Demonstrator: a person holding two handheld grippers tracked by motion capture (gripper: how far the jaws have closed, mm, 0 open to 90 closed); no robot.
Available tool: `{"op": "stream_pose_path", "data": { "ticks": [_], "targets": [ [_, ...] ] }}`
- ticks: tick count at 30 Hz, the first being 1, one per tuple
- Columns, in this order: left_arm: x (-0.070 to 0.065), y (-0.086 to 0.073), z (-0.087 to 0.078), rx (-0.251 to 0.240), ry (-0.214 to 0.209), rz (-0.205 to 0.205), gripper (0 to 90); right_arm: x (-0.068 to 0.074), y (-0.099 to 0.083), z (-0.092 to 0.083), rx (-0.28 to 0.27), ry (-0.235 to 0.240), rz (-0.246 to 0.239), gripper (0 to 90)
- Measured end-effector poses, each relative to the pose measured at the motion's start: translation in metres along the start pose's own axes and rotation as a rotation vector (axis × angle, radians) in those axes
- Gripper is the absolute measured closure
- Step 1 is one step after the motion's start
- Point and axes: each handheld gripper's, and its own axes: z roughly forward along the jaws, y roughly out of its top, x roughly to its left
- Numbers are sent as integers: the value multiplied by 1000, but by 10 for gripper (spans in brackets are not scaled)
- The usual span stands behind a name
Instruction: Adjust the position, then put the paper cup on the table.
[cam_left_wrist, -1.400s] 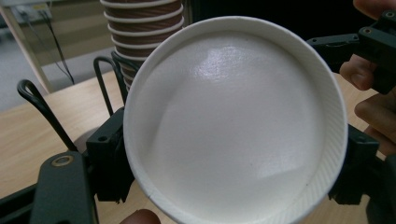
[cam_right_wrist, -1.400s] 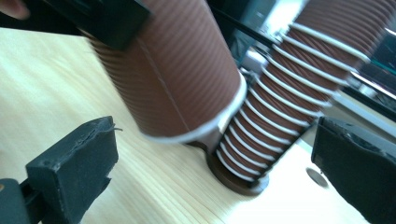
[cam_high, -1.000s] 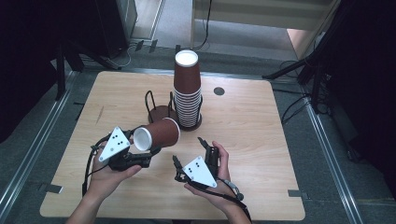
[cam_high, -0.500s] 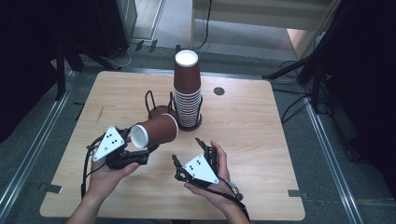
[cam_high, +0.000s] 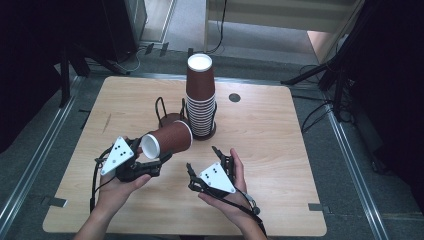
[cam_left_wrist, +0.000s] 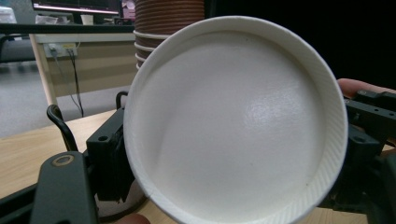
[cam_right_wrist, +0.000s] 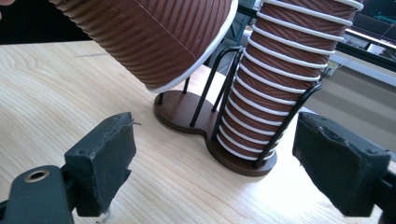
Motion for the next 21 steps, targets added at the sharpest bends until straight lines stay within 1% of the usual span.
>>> {"op": "stream_pose_path", "data": {
  "ticks": [2, 4, 6, 8, 10, 11, 12, 13, 14, 17, 18, 21],
  "targets": [
    [0, 0, 1, 1, -3, 1, 209, -2, -1, 0, 1, -4, -9, 133],
    [-1, -1, 1, -3, -3, -1, 209, -7, -1, -1, 2, -8, -2, 137],
    [-1, -2, 1, -2, -3, -1, 209, -10, -2, -1, 2, -13, 17, 143],
    [-1, -3, 2, -5, -2, 1, 209, -13, -2, 0, 1, -21, 18, 154],
    [-1, -3, 2, -5, 0, -1, 209, -14, -3, 1, -11, -34, 8, 164],
    [-1, -3, 2, -7, 2, -3, 209, -15, -5, 2, -28, -40, -2, 161],
    [-1, -3, 2, -8, 2, -3, 209, -15, -6, 2, -36, -57, -15, 160],
    [-1, -3, 2, -9, 2, -2, 209, -15, -7, 2, -32, -62, -15, 155],
    [-1, -4, 3, -9, 4, -3, 209, -15, -7, 2, -24, -60, -7, 148],
    [-2, -5, 4, -10, 6, -5, 209, -13, -7, -1, 16, -52, 48, 113],
    [-2, -5, 4, -9, 7, -4, 209, -12, -6, -2, 32, -43, 68, 72],
    [-2, -6, 5, -13, 6, -10, 209, -12, -4, -3, 66, -19, 96, 14]
  ]
}}
